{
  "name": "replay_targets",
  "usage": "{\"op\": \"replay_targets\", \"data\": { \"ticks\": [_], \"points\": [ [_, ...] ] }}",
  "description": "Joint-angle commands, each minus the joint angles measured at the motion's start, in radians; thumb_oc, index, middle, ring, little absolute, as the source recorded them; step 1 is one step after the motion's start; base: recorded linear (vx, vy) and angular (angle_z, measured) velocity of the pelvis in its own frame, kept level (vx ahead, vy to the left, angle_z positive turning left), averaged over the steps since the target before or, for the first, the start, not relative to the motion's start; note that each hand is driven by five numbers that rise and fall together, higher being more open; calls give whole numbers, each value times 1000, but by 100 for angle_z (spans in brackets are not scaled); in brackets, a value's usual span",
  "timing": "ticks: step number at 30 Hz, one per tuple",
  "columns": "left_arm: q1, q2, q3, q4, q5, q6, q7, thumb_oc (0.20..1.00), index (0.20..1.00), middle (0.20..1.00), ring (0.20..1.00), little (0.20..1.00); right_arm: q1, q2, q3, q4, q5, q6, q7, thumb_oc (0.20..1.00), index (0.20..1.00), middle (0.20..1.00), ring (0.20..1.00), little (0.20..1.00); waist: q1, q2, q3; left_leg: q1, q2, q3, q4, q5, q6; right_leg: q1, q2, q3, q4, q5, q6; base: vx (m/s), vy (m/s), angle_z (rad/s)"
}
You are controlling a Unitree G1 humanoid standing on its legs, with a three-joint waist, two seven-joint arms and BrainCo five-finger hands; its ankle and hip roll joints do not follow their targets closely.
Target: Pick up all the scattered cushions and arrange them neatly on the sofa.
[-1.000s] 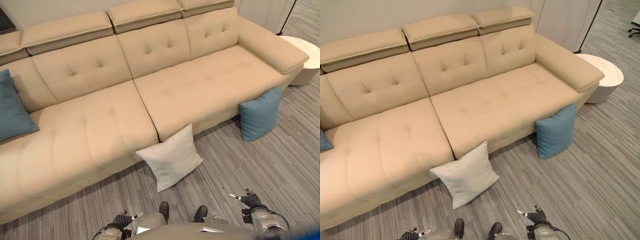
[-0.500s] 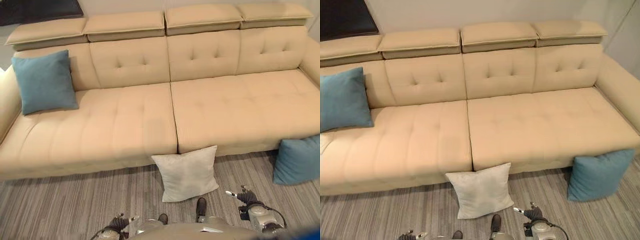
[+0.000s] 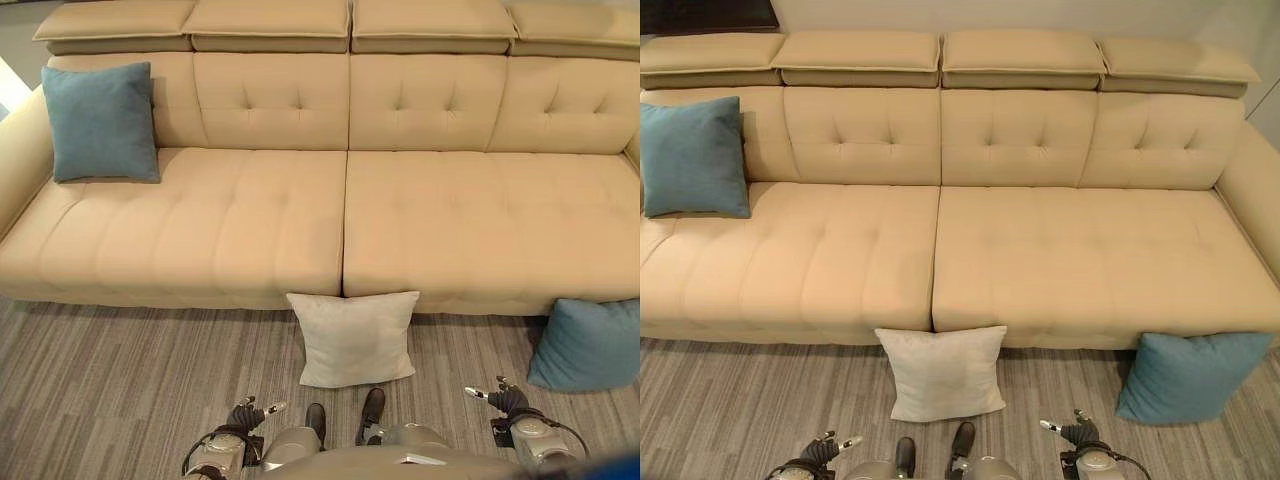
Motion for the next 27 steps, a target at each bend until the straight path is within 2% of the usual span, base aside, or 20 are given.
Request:
{"op": "replay_targets", "data": {
  "ticks": [1, 2, 4, 7, 10, 14, 18, 21, 23, 27],
  "points": [
    [9, 22, 12, 37, 11, 0, 3, 1000, 1000, 1000, 1000, 1000, -28, -6, 10, -11, -17, -19, -4, 1000, 1000, 1000, 1000, 1000, 33, 3, -42, -30, -12, -9, 24, -41, 0, 32, -135, 99, 128, -72, 169, 17, 192, -10],
    [5, 31, 19, 36, 4, 0, 6, 1000, 1000, 1000, 1000, 1000, -39, -6, 14, -17, -21, -17, -3, 1000, 1000, 1000, 1000, 1000, 36, 8, -25, -25, -10, -13, 24, -43, 12, -10, -156, 109, 212, -63, 182, -26, 145, -11],
    [1, 40, 20, 34, -2, -3, 8, 1000, 1000, 1000, 1000, 1000, -45, -4, 13, -27, -21, -14, -3, 1000, 1000, 1000, 1000, 1000, 31, 15, -8, -28, -10, -27, 31, -43, 21, -60, -163, 141, 290, -57, 197, -33, 87, -6],
    [-5, 47, 14, 24, -7, -13, 14, 1000, 1000, 1000, 1000, 1000, -42, -4, 14, -34, -14, -17, -5, 1000, 1000, 1000, 1000, 1000, 20, 15, -3, -31, -17, -59, 30, -42, 21, -78, -142, 223, 250, -61, 190, 34, -28, 14],
    [-16, 51, 13, 22, -11, -21, 20, 1000, 1000, 1000, 1000, 1000, -39, -6, 19, -28, -14, -19, -6, 1000, 1000, 1000, 1000, 1000, 15, 11, -3, -28, -20, -82, 25, -41, 10, -77, -139, 253, 183, -40, 193, 57, -82, 27],
    [-9, 50, 14, 23, -3, -22, 23, 1000, 1000, 1000, 1000, 1000, -33, -9, 21, -17, -19, -19, -6, 1000, 1000, 1000, 1000, 1000, 23, 0, -25, -11, -15, -95, 6, -34, -12, -12, -134, 221, 106, -37, 191, 91, -129, 49],
    [-5, 44, 13, 19, -2, -21, 21, 1000, 1000, 1000, 1000, 1000, -21, -13, 14, -32, -16, -25, -5, 1000, 1000, 1000, 1000, 1000, 16, 3, -38, 20, 2, -107, -22, -26, -28, 25, -125, 194, 99, -53, 182, 80, -112, 16],
    [-24, 39, 6, -4, -25, -24, 26, 1000, 1000, 1000, 1000, 1000, -28, -18, 11, -27, -10, -25, -10, 1000, 1000, 1000, 1000, 1000, 13, 6, -25, 13, 11, -118, -17, -22, -36, 23, -123, 171, 112, -70, 173, 9, -77, 22],
    [-46, 39, 1, -26, -53, -30, 37, 1000, 1000, 1000, 1000, 1000, -43, -23, 9, -27, -2, -27, -21, 1000, 1000, 1000, 1000, 1000, 12, 7, 0, -14, 12, -121, -3, -20, -39, 3, -125, 158, 129, -76, 168, -120, -47, 17],
    [-128, 47, -25, -90, -121, -60, 79, 1000, 1000, 1000, 1000, 1000, -110, -47, 11, -59, 27, -37, -63, 1000, 1000, 1000, 1000, 1000, 7, 9, 94, -184, 6, -130, 97, -11, -44, -163, -146, 141, 233, -77, 153, -279, -22, 14]
  ]
}}
